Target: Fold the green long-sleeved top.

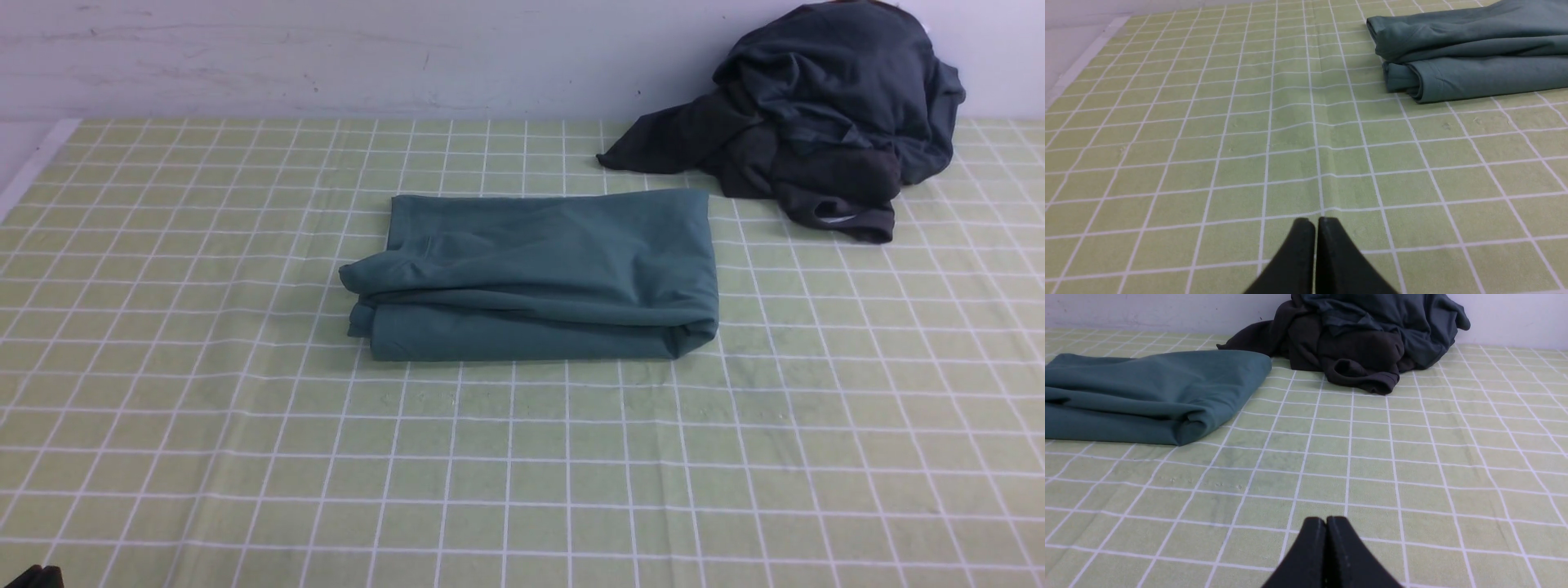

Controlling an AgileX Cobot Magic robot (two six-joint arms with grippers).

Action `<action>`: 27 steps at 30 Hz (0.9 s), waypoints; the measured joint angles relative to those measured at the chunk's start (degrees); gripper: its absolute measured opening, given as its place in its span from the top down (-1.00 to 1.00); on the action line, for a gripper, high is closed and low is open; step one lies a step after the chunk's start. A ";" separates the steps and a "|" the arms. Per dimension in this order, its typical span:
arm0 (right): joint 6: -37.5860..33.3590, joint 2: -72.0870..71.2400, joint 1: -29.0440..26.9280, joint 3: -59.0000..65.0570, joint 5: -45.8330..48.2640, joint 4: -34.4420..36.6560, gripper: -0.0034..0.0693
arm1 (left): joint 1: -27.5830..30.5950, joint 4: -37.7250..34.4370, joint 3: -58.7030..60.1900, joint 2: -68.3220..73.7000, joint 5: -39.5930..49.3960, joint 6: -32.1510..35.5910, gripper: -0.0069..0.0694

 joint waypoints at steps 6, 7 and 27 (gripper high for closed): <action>-0.51 0.00 0.00 0.00 0.00 0.00 0.93 | 0.00 0.00 0.00 0.00 0.00 0.00 0.83; -0.51 0.00 0.00 0.00 0.00 0.00 0.93 | 0.00 0.00 0.00 0.00 0.00 0.00 0.83; -0.58 0.00 0.00 0.00 0.00 0.00 0.93 | 0.00 0.05 0.00 0.00 0.00 0.00 0.83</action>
